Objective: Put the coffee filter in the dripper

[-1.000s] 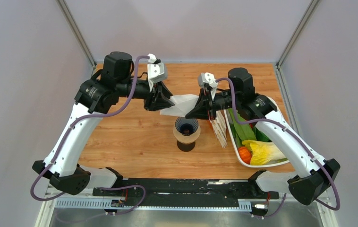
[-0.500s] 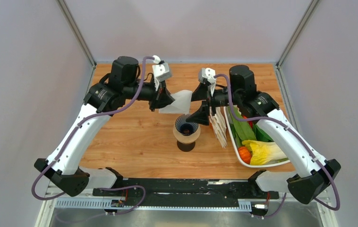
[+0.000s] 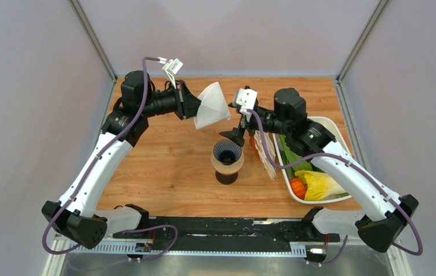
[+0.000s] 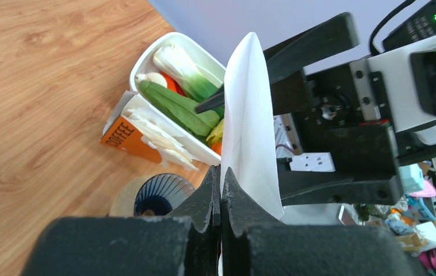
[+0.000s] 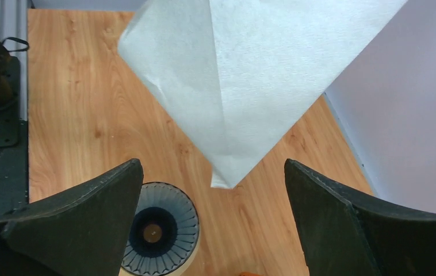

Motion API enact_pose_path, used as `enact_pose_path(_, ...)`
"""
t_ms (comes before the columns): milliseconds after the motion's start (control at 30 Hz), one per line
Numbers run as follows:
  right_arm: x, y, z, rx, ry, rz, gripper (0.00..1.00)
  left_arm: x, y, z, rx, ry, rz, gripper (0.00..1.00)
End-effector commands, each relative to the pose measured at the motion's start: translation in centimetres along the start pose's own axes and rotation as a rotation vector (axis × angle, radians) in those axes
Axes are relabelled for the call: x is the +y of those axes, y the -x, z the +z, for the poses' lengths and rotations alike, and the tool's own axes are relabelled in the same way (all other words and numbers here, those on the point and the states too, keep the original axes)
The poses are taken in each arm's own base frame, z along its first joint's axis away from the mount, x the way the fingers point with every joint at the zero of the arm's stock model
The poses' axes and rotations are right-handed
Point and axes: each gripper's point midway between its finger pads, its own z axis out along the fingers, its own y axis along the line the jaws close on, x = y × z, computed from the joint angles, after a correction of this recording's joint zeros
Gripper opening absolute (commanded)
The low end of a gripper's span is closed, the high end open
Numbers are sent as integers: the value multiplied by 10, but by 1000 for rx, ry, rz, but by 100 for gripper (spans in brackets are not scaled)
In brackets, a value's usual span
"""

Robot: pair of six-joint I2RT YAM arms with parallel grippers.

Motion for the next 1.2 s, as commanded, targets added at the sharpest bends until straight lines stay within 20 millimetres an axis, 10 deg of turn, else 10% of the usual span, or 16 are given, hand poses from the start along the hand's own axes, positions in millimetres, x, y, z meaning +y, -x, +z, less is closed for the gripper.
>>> enact_pose_path(0, -25, 21, 9, -12, -69, -110, 100, -25, 16, -6, -62, -60, 2, 0)
enact_pose_path(133, -25, 29, 14, -24, -59, -130, 94, -25, 12, -4, -53, -47, 17, 0)
enact_pose_path(400, -20, 35, 17, -34, -41, -146, 49, -25, 6, -2, -42, -36, 51, 0)
enact_pose_path(700, -2, 43, 8, -72, 31, -141, 78, -29, 5, -3, -39, -62, 97, 0)
enact_pose_path(1167, 13, 52, 7, -108, 109, -73, 70, -40, -2, -4, -25, -101, 250, 0)
